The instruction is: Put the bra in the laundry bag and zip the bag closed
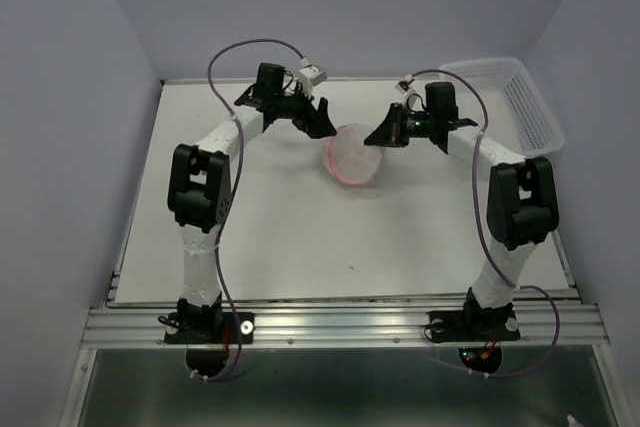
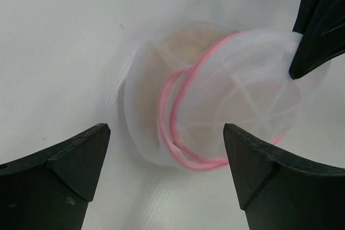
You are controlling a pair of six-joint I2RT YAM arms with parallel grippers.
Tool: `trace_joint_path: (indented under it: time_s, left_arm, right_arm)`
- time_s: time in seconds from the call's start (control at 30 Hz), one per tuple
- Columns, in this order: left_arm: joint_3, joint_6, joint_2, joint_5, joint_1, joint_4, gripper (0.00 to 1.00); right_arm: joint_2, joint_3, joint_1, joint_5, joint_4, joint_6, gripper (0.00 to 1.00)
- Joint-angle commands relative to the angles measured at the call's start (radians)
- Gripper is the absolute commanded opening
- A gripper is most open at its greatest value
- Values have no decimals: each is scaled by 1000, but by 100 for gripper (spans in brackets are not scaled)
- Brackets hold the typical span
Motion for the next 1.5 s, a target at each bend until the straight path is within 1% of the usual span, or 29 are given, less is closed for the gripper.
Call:
trace_joint_path:
  time_s: [0.0, 0.03, 0.07, 0.13, 0.17, 0.23, 0.27, 0.3, 0.33, 0.37, 0.4, 0.5, 0.63, 0.77, 0.8, 0.83, 0.93, 1.03, 1.13, 1.23, 1.33, 1.37, 1.47]
  left_arm:
    - [-82, -190, -232, -117, 0, 211, 99]
    - [-110, -217, -252, -148, 0, 226, 99]
    - [-124, -284, -268, -212, 0, 241, 99]
    - [-180, -329, -320, -266, 0, 271, 99]
    - [-209, -352, -338, -284, -1, 290, 99]
    - [-311, -418, -391, -295, -20, 352, 99]
    - [-341, -436, -404, -300, -32, 369, 99]
    - [-371, -453, -432, -307, -46, 378, 99]
    - [-426, -458, -446, -313, -63, 398, 99]
    - [-450, -458, -458, -336, -81, 407, 99]
    - [-472, -459, -479, -359, -124, 413, 99]
    - [-541, -450, -513, -386, -191, 424, 99]
    - [-634, -497, -533, -396, -241, 495, 99]
    - [-604, -513, -468, -425, -294, 512, 99]
    - [-593, -523, -429, -418, -298, 512, 98]
    - [-577, -539, -414, -422, -296, 518, 97]
    - [-538, -548, -374, -455, -295, 522, 96]
    - [-503, -556, -334, -429, -296, 525, 96]
    - [-471, -583, -296, -433, -296, 550, 96]
    - [-437, -594, -254, -400, -296, 550, 88]
    - [-403, -609, -227, -372, -296, 555, 87]
    - [-400, -612, -224, -366, -296, 558, 85]
    - [-401, -620, -220, -369, -298, 558, 84]
  right_arm:
    - [-87, -61, -11, 150, 296, 365, 1]
    - [-99, -71, -11, 175, 317, 399, 1]
    - [-107, -90, -11, 248, 342, 451, 1]
    - [-136, -107, -11, 325, 351, 501, 1]
    - [-145, -123, -11, 366, 365, 534, 1]
    - [-165, -163, -11, 509, 385, 635, 1]
    - [-170, -181, -11, 540, 399, 677, 1]
    - [-175, -218, -11, 565, 413, 756, 1]
    - [-178, -238, -11, 588, 429, 793, 1]
    - [-181, -258, -11, 598, 484, 826, 1]
    - [-181, -273, -11, 615, 495, 878, 1]
    - [-188, -285, -11, 661, 497, 915, 1]
    - [-228, -307, -11, 717, 494, 921, 1]
    - [-259, -318, -11, 740, 480, 909, 1]
    - [-262, -319, -11, 734, 477, 906, 1]
    - [-267, -321, -11, 732, 474, 901, 1]
    - [-276, -338, -11, 724, 470, 903, 1]
    - [-282, -348, -11, 720, 468, 907, 1]
    - [-282, -356, -11, 712, 470, 915, 1]
    - [-290, -364, -11, 726, 470, 923, 1]
    - [-291, -368, -11, 729, 471, 929, 1]
    - [-290, -370, -11, 729, 471, 930, 1]
    - [-287, -370, -11, 734, 471, 937, 1]
